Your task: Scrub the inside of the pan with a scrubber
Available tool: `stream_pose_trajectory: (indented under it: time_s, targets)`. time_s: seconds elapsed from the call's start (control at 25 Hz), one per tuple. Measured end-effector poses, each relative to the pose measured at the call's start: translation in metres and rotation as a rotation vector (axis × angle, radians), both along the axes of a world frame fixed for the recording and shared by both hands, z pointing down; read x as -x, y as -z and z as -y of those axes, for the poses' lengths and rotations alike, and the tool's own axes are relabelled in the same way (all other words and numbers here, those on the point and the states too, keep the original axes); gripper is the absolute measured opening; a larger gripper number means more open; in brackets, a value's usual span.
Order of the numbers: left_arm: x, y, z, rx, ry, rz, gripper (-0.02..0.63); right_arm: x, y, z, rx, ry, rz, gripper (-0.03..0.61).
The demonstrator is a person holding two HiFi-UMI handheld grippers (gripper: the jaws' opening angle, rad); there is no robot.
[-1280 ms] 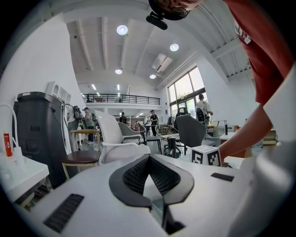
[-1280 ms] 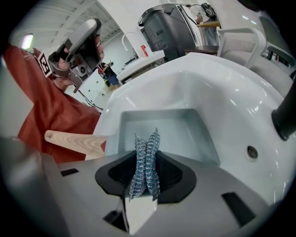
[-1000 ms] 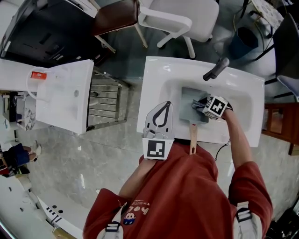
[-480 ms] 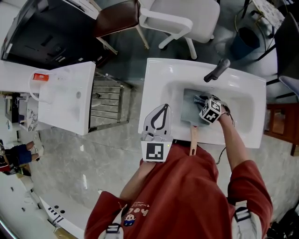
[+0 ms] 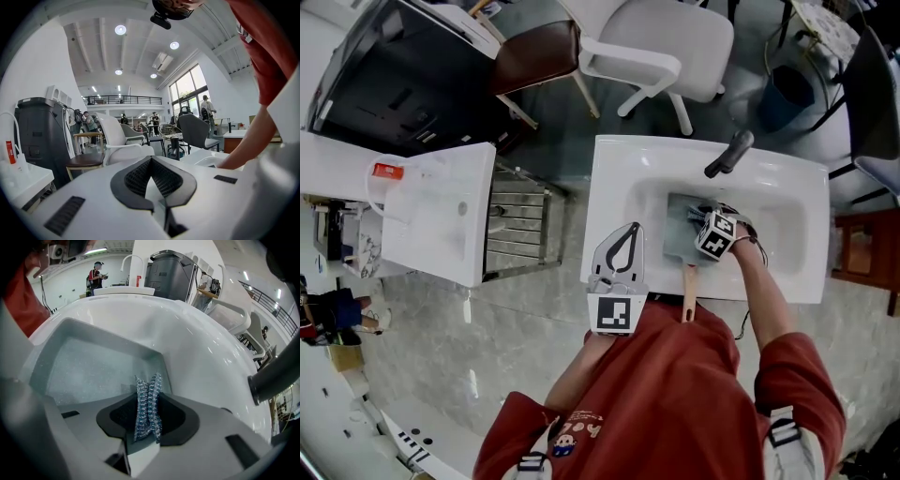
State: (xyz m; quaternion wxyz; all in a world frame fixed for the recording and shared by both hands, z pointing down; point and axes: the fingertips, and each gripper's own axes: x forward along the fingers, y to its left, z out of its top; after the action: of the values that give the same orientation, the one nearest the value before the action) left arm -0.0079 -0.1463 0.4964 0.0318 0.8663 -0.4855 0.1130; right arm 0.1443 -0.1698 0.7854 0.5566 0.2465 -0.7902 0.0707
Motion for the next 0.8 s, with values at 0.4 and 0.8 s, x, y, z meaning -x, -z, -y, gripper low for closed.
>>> stream_pose_trajectory:
  time_s: [0.4, 0.8]
  targets:
    - [-0.003, 0.01, 0.01, -0.05, -0.033, -0.013, 0.011, -0.01, 0.042, 0.017, -0.008, -0.26, 0.089, 0.14]
    - [-0.009, 0.03, 0.038, -0.092, -0.078, -0.046, 0.011, -0.023, 0.184, -0.012, -0.277, -0.601, 0.402, 0.154]
